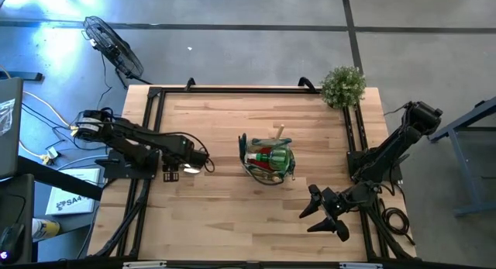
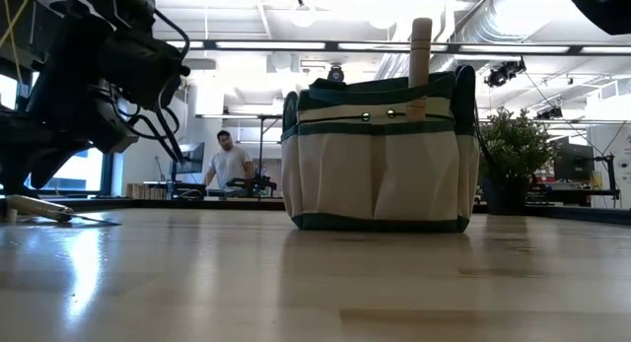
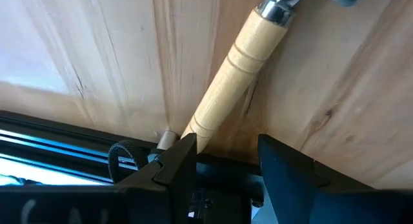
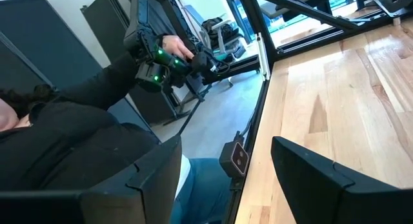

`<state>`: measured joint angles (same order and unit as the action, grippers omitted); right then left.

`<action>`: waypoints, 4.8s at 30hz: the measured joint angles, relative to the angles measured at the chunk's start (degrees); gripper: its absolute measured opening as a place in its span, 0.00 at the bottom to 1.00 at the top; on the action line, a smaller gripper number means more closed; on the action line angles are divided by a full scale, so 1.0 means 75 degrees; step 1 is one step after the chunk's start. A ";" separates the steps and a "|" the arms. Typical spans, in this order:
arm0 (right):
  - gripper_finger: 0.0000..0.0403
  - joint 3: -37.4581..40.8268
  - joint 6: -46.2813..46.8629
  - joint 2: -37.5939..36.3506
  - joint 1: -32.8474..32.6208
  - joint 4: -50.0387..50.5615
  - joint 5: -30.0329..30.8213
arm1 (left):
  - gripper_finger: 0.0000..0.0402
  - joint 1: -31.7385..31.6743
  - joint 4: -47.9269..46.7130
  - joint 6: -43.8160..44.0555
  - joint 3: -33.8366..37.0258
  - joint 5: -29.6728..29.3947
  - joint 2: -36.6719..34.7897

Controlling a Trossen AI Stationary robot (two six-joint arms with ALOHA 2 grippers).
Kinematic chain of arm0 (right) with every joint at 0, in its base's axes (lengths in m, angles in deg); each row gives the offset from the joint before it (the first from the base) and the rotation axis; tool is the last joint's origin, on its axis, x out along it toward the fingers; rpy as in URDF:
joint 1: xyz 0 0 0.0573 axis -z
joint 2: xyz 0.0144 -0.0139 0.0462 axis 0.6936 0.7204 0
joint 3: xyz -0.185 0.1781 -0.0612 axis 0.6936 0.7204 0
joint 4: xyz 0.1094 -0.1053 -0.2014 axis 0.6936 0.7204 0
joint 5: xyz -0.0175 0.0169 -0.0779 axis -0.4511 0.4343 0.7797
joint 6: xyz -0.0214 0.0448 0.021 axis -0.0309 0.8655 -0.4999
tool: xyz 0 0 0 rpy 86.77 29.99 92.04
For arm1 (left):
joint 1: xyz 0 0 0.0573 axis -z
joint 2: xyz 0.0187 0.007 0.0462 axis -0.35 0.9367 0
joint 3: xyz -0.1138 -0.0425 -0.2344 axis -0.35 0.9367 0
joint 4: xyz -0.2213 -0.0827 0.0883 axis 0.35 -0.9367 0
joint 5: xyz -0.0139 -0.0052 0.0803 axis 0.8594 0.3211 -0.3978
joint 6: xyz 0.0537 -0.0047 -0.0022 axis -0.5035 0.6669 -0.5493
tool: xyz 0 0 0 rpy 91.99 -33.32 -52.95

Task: Pick & Place Garden tools in Gardening bag
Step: Put the brown trowel into the gardening bag

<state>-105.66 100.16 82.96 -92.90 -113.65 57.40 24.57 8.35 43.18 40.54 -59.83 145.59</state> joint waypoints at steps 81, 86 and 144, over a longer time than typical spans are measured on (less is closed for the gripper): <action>0.57 0.0000 -0.0534 0.0000 0.0003 0.0288 0.0399 | 0.16 -0.0941 -0.1046 0.2167 -0.1990 -0.1445 -0.0688; 0.57 -0.0003 -0.0860 0.0000 0.0003 0.0301 0.0951 | 0.16 -0.0234 0.1097 0.1787 -0.2174 -0.1463 -0.1657; 0.57 -0.4680 -0.4589 0.2661 0.2547 0.0666 0.2465 | 0.16 0.2859 1.3705 -0.3092 -0.0592 -0.2833 -0.0716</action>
<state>-140.76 65.74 102.92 -73.80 -108.66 75.89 46.01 111.14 19.99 36.10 -81.08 140.22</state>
